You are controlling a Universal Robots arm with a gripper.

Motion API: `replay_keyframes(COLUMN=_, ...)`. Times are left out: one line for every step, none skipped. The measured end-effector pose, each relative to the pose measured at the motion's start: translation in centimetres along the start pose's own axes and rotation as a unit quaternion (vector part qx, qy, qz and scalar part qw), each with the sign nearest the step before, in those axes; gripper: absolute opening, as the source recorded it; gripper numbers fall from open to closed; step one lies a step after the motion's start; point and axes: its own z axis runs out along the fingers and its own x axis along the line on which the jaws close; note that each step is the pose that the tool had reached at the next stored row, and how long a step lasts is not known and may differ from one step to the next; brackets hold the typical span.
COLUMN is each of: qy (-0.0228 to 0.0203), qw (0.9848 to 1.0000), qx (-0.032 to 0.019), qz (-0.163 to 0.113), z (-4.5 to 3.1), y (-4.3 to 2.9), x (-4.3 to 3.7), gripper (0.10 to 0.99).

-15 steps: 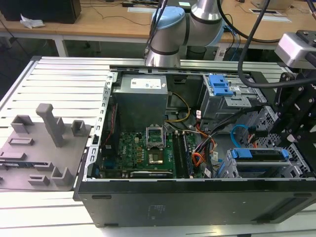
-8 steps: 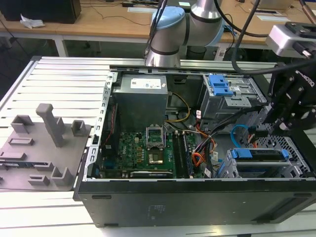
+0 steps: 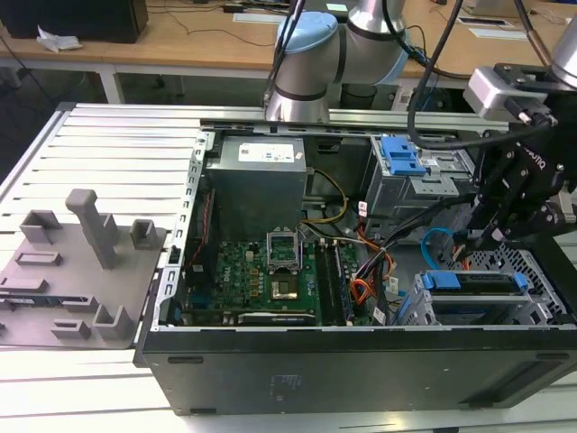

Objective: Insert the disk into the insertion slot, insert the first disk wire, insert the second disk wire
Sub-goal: 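Insert the first disk wire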

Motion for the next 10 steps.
replay_keyframes(qy=0.0012, qw=1.0000, qx=0.0000, qz=0.000, z=0.27, y=-0.01, x=0.00, gripper=0.361)
replay_keyframes(qy=0.0035, qw=1.0000, qx=0.0001, qz=0.000, z=0.55, y=-0.02, x=-0.01, gripper=0.361)
replay_keyframes(qy=0.0054, qw=1.0000, qx=0.0002, qz=0.000, z=0.56, y=-0.02, x=-0.01, gripper=0.361)
replay_keyframes(qy=0.0054, qw=1.0000, qx=0.0002, qz=0.000, z=0.70, y=-0.03, x=-0.01, gripper=0.361)
replay_keyframes(qy=0.0055, qw=1.0000, qx=0.0002, qz=0.000, z=0.72, y=-0.03, x=-0.01, gripper=0.361)
replay_keyframes(qy=0.0055, qw=1.0000, qx=0.0002, qz=0.000, z=0.72, y=-0.03, x=-0.01, gripper=0.361)
replay_keyframes(qy=0.0056, qw=1.0000, qx=0.0002, qz=0.000, z=0.72, y=-0.03, x=-0.01, gripper=0.361)
replay_keyframes(qy=0.0055, qw=1.0000, qx=0.0002, qz=0.000, z=0.73, y=-0.03, x=-0.01, gripper=0.361)
replay_keyframes(qy=0.0055, qw=1.0000, qx=0.0002, qz=0.000, z=0.73, y=-0.03, x=-0.01, gripper=0.349)
replay_keyframes(qy=0.0055, qw=1.0000, qx=0.0002, qz=0.000, z=0.74, y=-0.03, x=-0.01, gripper=0.282)
